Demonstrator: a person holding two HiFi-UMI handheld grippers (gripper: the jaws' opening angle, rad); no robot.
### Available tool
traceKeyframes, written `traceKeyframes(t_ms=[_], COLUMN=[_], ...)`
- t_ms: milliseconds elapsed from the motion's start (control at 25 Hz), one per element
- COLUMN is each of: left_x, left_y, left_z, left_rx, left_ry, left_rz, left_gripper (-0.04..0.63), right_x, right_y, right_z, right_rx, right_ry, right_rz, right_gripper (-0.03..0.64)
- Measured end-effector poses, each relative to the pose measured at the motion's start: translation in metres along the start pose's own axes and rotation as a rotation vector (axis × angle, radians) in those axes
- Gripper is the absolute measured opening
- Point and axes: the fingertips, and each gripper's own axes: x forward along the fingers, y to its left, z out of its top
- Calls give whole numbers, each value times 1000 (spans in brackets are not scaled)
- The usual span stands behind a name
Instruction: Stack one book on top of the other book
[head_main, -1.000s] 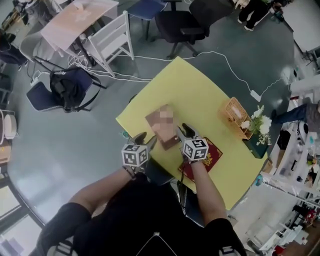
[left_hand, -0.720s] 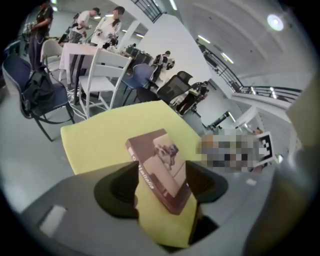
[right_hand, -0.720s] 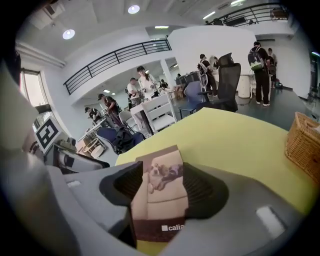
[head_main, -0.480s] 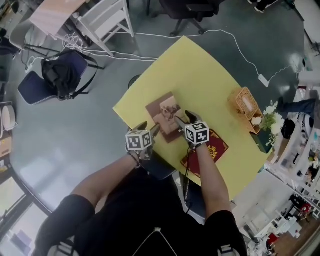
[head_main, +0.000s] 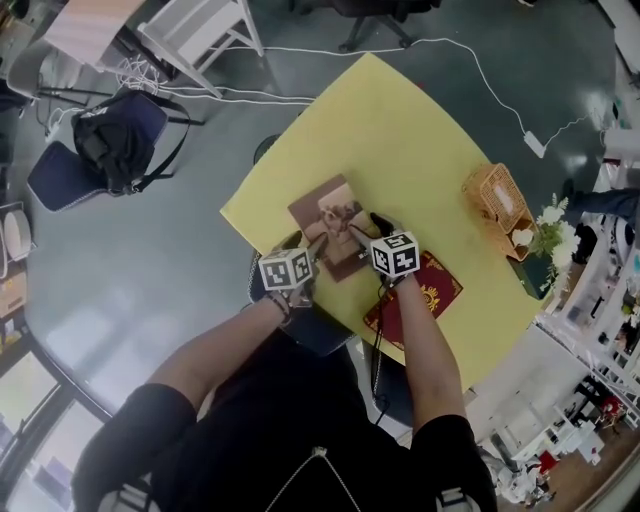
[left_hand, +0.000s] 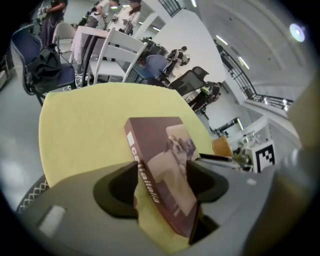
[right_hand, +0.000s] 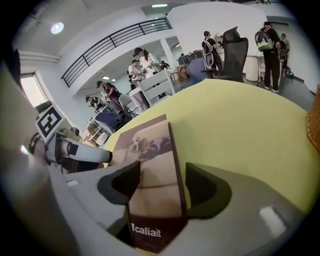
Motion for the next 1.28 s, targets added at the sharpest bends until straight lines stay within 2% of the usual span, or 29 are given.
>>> traceKeyframes(t_ms=[240,360,680,1040,1280], left_x=[12,13,15,-10,-37], left_y=[5,10,8,-15,-54], left_z=[-2,-1,3,18,33], left_rx=[-41,-32,1,112,210], left_ry=[-14,-33,-63,-108,-145], left_rz=[37,69,78,51,-4], left_gripper=[305,267,258,255,253], right_x=[4,6,2,-31,-78], right_y=[2,7,12,31,44], right_z=[-2,-3,-7,-4,10], right_rx=[24,41,105,231,276], right_ry=[0,-5,-25,-126,-220], right_rz=[40,57,35,-6,-50], right_gripper=[284,251,238,233,230])
